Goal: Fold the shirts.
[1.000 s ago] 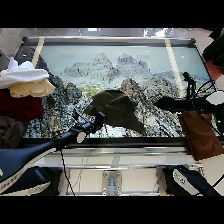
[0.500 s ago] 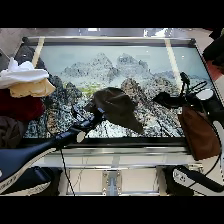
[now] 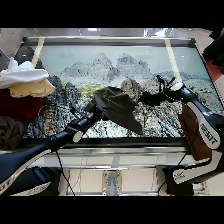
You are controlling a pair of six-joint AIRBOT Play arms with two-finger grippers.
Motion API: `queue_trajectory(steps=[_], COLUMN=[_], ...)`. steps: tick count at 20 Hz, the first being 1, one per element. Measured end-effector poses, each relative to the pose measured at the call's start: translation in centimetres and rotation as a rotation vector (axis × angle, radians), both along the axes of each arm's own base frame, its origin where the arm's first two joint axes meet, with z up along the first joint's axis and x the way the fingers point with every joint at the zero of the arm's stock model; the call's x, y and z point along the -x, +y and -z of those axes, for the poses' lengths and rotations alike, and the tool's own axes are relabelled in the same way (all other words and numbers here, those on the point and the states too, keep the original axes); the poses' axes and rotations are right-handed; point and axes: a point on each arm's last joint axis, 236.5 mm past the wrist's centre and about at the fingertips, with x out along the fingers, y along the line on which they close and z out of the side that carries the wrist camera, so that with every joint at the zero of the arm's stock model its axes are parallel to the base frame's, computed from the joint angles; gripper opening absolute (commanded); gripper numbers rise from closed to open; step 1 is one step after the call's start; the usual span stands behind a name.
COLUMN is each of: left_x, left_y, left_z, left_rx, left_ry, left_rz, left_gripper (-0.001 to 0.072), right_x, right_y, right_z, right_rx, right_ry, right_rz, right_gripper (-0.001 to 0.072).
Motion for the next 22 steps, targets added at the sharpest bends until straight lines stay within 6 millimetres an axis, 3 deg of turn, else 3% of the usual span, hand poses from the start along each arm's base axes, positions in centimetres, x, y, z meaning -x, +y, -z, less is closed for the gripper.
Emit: queue_trajectory(steps=[4,5,6,9,11,14,17,20,22], left_x=[0.0,0.0,0.0,-0.3,-0.9,-2.0,-1.6,1.0,4.1], left_y=[0.0,0.0,0.0,0.3,1.2,4.7,11.1,16.9,19.3], left_z=[-0.1,-0.1,-0.1,-0.5,-1.8,-5.6,-11.8,-19.5,-25.2], left_rx=[-0.001,-0.001,-0.001,-0.017,-0.054,-0.121,-0.223,-0.273,-0.265], left_ry=[-0.004,-0.004,-0.005,-0.027,-0.086,-0.171,-0.284,-0.453,-0.594], left_rz=[0.002,0.002,0.002,0.009,0.025,0.012,-0.059,-0.17,-0.232], left_gripper=[0.001,0.001,0.001,0.0008,0.0008,0.0008,0.0008,0.0007,0.0006], right_x=[-0.9,-0.9,-1.0,-1.6,-2.3,-3.1,-1.7,2.6,6.5], right_y=[1.6,1.9,2.2,2.8,2.8,1.2,-1.3,-2.4,-1.9], right_z=[1.5,1.7,1.7,0.9,-1.6,-7.8,-16.2,-26.0,-32.6], right_rx=[0.014,0.016,0.018,0.018,0.018,0.066,0.156,0.223,0.249], right_ry=[-0.004,-0.007,-0.01,-0.039,-0.082,-0.188,-0.31,-0.466,-0.609], right_rz=[-0.029,-0.034,-0.044,-0.072,-0.101,-0.164,-0.225,-0.273,-0.293], right_gripper=[0.0438,0.0296,0.0036,0.0017,0.0017,0.0017,0.0017,0.0017,0.0017])
